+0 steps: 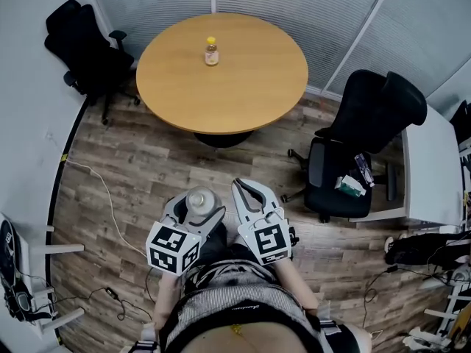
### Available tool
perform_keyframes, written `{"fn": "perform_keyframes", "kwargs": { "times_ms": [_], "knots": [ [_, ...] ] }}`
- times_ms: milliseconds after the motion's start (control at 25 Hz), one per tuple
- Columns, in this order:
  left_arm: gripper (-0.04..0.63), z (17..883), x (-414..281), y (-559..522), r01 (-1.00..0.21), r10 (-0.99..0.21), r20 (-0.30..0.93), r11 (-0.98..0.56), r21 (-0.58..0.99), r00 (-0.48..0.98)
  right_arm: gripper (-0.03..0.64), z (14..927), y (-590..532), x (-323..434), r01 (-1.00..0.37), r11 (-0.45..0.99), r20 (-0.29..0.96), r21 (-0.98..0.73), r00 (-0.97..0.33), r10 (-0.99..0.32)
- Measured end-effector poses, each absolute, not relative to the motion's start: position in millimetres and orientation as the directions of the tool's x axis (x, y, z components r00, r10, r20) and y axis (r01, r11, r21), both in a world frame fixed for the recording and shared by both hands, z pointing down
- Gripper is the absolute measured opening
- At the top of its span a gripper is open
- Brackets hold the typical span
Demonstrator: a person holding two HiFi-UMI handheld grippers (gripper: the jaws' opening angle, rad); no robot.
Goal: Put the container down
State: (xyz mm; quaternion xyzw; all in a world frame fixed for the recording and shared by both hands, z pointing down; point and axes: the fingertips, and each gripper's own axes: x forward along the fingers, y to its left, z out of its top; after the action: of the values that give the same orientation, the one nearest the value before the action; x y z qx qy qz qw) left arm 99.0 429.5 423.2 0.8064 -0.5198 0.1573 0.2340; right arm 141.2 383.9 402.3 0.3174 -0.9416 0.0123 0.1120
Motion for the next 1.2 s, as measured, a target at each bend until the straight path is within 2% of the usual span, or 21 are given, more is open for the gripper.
{"fn": "perform_keyframes", "kwargs": {
  "times_ms": [600,1200],
  "knots": [
    [0.344,418.9,49.2,341.1,-0.886,-0.744,0.484,-0.419,0.198,0.46,0.025,399.4,302.7,88.1,-0.632,0.771,0.223,0.073,-0.743,-0.631],
    [0.344,419.7,14.9,318.8,-0.869,-0.728,0.478,-0.443,0.218,0.491,0.025,402.3,280.0,45.6,-0.639,0.765,0.234,0.074,-0.735,-0.637]
  ]
}}
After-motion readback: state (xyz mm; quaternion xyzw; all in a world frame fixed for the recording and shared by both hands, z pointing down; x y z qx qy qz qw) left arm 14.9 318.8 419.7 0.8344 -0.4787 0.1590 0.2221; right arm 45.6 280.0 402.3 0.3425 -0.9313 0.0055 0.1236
